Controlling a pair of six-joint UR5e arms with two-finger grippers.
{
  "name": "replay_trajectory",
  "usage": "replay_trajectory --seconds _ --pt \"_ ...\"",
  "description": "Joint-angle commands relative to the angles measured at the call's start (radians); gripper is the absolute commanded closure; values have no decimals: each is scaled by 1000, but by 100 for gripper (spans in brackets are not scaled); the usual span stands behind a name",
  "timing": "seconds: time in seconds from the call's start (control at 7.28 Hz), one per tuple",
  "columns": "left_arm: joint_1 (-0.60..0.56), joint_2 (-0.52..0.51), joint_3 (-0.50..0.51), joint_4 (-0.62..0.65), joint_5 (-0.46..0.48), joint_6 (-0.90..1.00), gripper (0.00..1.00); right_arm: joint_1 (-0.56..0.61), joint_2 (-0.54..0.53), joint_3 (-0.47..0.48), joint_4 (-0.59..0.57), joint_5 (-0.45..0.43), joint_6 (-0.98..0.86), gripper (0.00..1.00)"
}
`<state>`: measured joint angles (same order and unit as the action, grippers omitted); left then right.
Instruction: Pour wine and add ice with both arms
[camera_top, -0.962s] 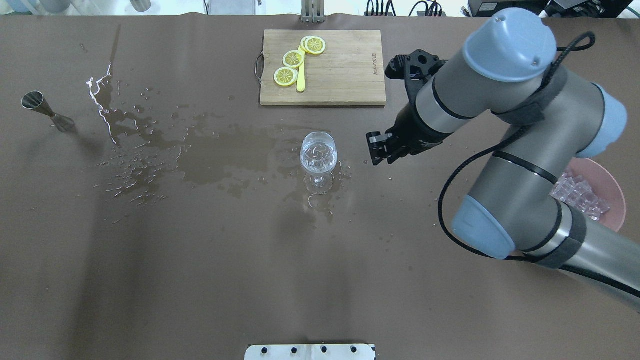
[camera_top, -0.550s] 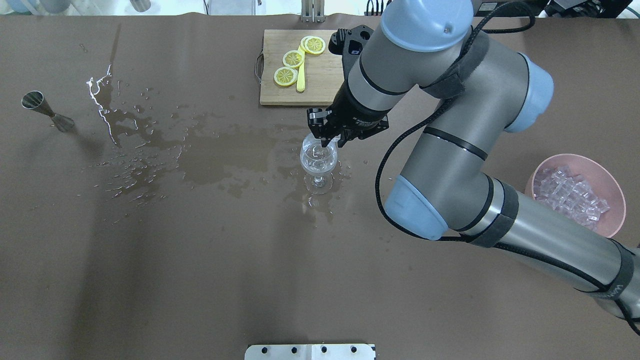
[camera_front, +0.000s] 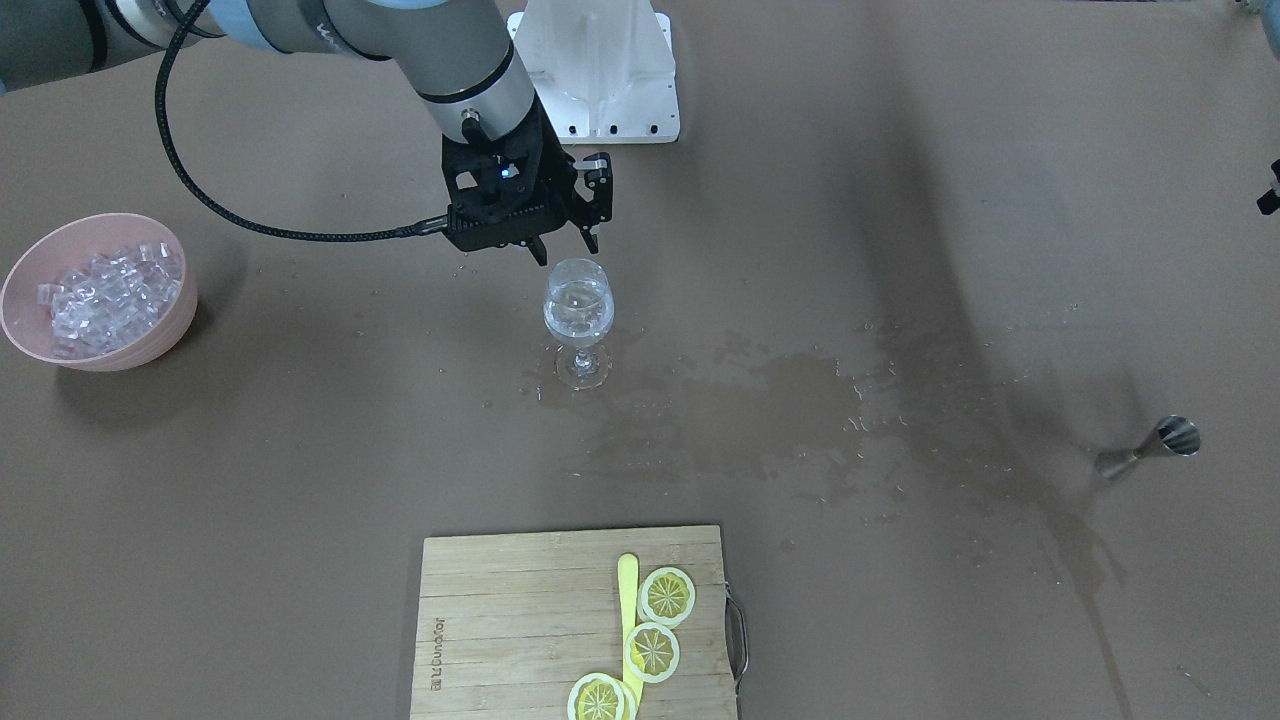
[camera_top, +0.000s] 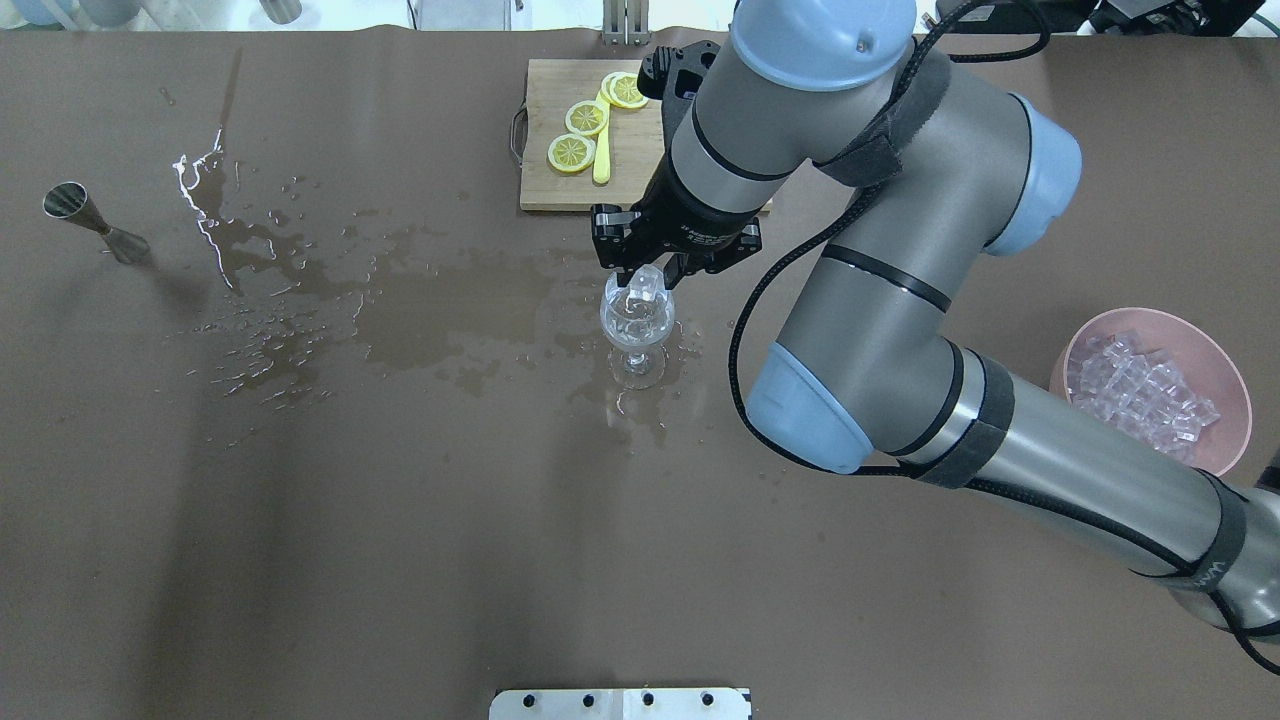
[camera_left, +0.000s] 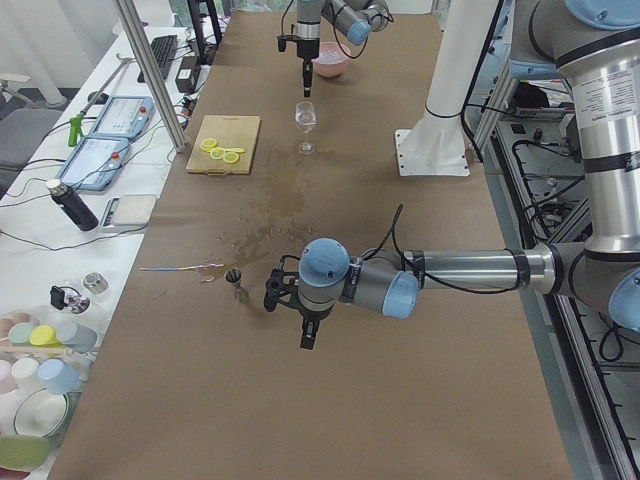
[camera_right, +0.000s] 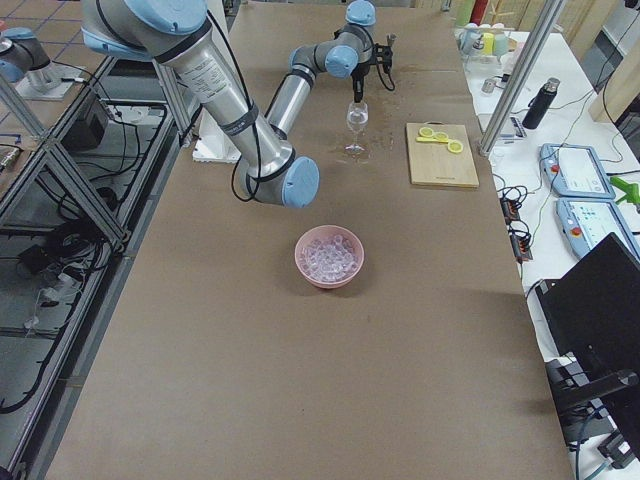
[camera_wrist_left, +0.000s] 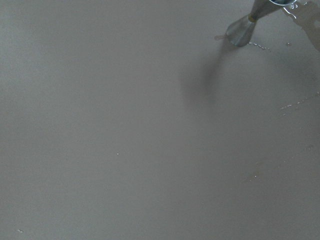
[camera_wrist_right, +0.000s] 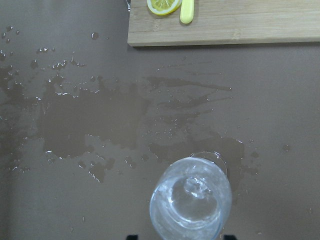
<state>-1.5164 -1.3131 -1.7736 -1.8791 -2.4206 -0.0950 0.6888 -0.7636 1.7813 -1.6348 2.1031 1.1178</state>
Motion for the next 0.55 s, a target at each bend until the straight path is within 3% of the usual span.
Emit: replay_trajectory --seconds 0.0,0.14,0.41 --pt "-1 0 -1 0 0 0 1 1 -3 0 0 2 -1 20" --pt "1 0 2 0 0 0 1 4 -22 10 -2 8 -1 21" --pt "1 -3 5 0 0 1 1 81 -220 125 0 29 -54 21"
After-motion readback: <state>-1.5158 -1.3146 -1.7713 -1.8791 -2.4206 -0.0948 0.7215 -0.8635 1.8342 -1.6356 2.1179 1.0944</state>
